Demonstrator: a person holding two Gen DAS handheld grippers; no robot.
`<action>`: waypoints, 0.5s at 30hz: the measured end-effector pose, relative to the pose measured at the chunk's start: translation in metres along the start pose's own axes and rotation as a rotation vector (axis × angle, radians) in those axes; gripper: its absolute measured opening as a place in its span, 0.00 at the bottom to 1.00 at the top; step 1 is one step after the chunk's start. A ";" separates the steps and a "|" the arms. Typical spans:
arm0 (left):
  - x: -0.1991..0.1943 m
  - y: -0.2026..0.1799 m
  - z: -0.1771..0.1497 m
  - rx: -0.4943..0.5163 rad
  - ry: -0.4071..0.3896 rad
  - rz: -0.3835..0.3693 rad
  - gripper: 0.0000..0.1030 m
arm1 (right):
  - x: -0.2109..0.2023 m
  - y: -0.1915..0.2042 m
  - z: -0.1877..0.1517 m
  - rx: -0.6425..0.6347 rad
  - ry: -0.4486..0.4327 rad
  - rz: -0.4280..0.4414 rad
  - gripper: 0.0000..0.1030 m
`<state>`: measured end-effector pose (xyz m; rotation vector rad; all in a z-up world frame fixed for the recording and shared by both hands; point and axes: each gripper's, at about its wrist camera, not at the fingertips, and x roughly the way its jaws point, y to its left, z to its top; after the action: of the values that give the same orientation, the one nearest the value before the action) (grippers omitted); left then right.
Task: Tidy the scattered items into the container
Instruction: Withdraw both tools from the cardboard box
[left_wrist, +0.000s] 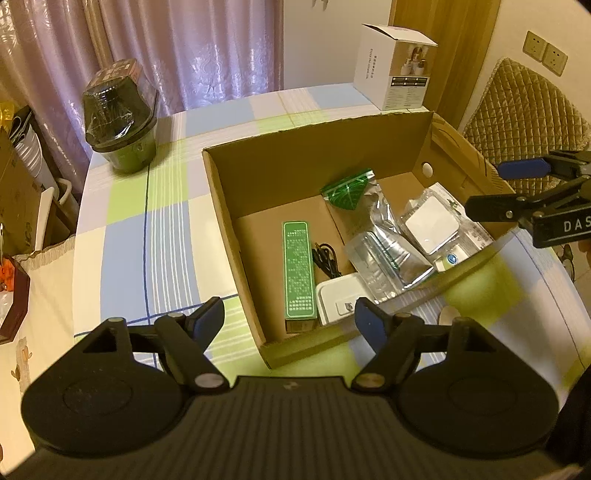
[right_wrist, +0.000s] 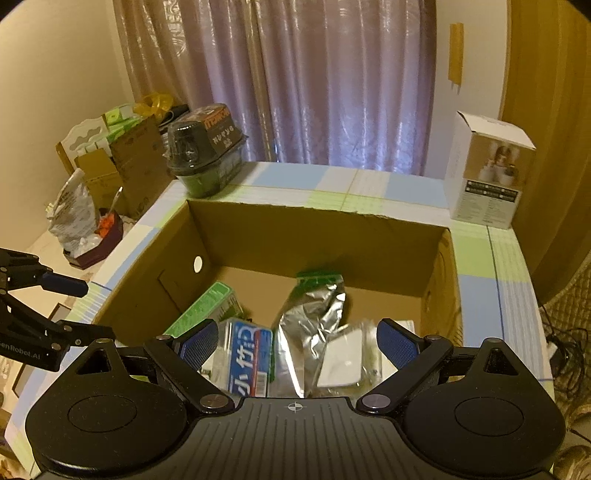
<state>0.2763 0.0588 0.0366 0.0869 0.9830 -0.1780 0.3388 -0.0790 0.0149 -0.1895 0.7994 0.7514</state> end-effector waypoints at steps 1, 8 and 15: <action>-0.003 -0.002 -0.001 0.001 -0.003 0.001 0.77 | -0.003 0.001 -0.002 0.002 -0.001 0.000 0.95; -0.019 -0.013 -0.008 0.011 -0.009 0.001 0.77 | -0.027 0.008 -0.016 0.005 -0.012 0.001 0.95; -0.037 -0.026 -0.017 0.028 -0.012 -0.003 0.81 | -0.051 0.013 -0.029 0.006 -0.013 0.007 0.95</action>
<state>0.2373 0.0400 0.0578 0.1105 0.9686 -0.1946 0.2896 -0.1087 0.0320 -0.1764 0.7897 0.7557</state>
